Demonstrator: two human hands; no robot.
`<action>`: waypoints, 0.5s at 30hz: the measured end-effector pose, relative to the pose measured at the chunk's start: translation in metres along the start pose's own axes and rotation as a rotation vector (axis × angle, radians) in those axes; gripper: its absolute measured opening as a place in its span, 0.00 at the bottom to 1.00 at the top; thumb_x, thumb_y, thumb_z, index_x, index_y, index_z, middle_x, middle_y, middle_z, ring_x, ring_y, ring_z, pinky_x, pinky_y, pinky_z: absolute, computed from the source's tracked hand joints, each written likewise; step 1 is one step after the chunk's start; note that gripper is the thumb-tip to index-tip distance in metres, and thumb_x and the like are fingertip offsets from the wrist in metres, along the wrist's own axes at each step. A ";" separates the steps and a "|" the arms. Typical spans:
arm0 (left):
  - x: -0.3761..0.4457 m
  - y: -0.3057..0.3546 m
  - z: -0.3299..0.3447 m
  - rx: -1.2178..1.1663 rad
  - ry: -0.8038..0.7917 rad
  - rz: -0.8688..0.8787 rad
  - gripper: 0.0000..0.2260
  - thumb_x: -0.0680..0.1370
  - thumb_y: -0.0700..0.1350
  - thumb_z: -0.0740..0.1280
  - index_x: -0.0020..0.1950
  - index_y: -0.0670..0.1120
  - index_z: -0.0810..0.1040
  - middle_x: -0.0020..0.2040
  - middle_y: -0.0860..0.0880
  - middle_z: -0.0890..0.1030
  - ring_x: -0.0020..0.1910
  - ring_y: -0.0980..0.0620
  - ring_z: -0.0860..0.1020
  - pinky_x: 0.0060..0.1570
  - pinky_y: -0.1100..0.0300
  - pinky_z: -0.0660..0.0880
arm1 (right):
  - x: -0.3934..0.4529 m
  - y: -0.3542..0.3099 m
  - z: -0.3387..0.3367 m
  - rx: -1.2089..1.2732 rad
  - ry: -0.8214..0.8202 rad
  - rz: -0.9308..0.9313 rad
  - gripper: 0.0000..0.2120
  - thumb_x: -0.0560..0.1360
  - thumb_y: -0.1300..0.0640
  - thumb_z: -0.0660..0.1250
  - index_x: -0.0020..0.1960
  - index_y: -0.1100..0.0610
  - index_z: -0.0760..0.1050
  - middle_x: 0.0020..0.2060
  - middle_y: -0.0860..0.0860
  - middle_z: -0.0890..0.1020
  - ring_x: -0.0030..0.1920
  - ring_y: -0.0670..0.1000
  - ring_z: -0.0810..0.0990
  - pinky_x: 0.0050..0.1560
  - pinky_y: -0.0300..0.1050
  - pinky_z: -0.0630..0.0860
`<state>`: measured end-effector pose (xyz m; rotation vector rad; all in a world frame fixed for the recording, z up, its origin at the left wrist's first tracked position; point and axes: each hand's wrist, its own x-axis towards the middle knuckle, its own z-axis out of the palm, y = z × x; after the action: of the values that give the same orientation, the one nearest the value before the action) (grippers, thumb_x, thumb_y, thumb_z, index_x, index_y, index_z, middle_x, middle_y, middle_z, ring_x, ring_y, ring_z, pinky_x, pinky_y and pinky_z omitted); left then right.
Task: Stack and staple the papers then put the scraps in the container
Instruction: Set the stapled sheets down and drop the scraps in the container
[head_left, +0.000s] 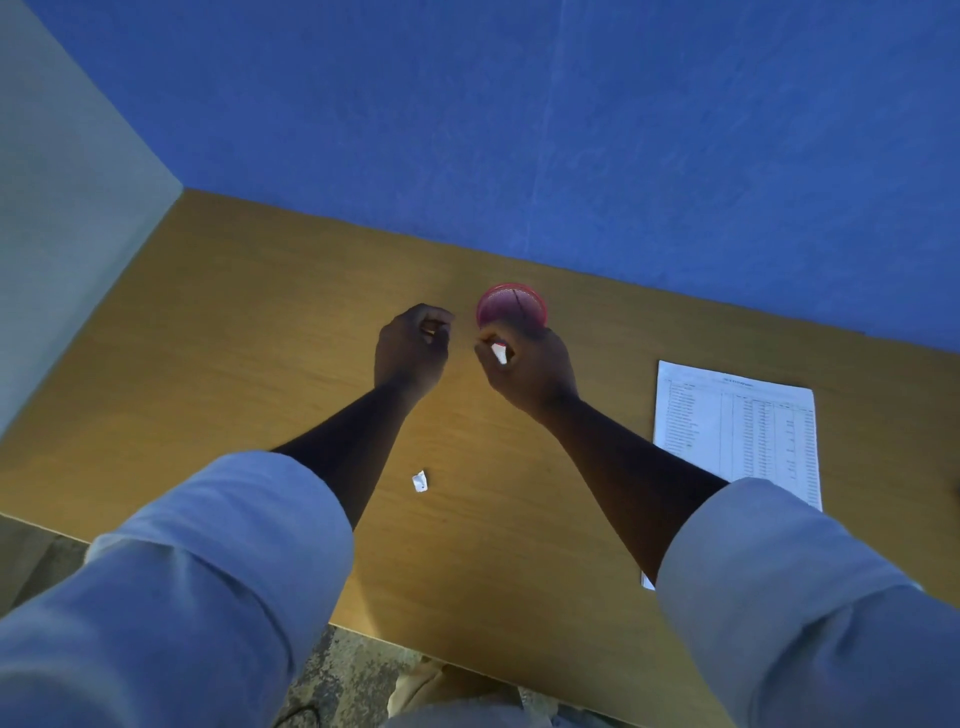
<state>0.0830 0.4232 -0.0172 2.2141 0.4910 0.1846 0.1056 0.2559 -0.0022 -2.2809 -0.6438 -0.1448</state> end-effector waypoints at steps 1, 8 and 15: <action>-0.004 -0.008 -0.001 0.023 -0.006 -0.012 0.08 0.79 0.43 0.67 0.56 0.49 0.82 0.52 0.54 0.84 0.51 0.55 0.82 0.49 0.60 0.78 | -0.004 -0.002 0.004 0.009 -0.042 -0.031 0.05 0.75 0.55 0.70 0.49 0.56 0.81 0.42 0.48 0.84 0.38 0.41 0.76 0.37 0.41 0.78; -0.029 -0.060 -0.001 0.292 -0.120 -0.093 0.21 0.79 0.47 0.69 0.72 0.48 0.73 0.70 0.49 0.76 0.69 0.47 0.73 0.60 0.52 0.76 | -0.026 -0.005 0.035 0.026 -0.335 -0.042 0.07 0.74 0.55 0.71 0.49 0.57 0.82 0.44 0.50 0.85 0.40 0.48 0.81 0.41 0.44 0.79; -0.044 -0.089 0.008 0.460 -0.200 0.007 0.26 0.82 0.49 0.62 0.79 0.44 0.62 0.80 0.44 0.61 0.79 0.44 0.58 0.76 0.47 0.59 | -0.044 -0.009 0.062 0.047 -0.583 -0.012 0.10 0.74 0.54 0.72 0.53 0.57 0.83 0.47 0.52 0.85 0.40 0.46 0.79 0.43 0.41 0.78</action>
<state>0.0204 0.4501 -0.0891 2.6458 0.4470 -0.1640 0.0575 0.2870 -0.0532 -2.2734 -0.9389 0.5440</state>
